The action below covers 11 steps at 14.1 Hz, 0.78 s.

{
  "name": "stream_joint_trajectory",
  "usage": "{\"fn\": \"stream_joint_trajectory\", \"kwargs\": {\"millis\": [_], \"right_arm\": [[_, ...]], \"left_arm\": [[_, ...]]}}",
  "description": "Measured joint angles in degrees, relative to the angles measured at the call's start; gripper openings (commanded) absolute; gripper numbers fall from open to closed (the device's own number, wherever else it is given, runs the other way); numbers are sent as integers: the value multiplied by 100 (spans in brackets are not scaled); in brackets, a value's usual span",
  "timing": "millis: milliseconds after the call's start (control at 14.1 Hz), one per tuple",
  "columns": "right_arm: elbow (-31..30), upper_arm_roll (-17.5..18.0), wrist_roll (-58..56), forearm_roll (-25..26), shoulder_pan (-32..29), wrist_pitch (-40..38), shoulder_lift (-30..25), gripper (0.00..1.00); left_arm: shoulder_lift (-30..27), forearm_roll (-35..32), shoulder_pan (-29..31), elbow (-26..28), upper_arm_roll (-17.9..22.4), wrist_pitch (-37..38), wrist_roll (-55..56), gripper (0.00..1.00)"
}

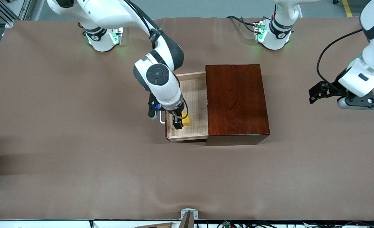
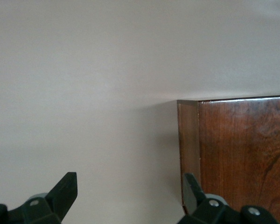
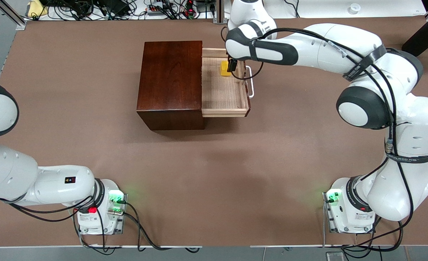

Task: Open drawer, take yellow block, close drawer
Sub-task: 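Lower the right gripper and grasp the yellow block in the drawer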

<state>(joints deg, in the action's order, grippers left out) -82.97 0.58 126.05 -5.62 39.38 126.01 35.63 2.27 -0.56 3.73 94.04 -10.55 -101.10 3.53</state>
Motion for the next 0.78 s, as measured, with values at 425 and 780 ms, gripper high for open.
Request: {"fn": "stream_joint_trajectory", "kwargs": {"millis": [425,780], "right_arm": [[6,-2,0,4,2,233,177,100],[6,-1,10,2,50,400,272,46]], "left_arm": [[-282,0,-82,-36,286,537,-6,100],[-586,0,-402,-40,604,915,-14,100]]}}
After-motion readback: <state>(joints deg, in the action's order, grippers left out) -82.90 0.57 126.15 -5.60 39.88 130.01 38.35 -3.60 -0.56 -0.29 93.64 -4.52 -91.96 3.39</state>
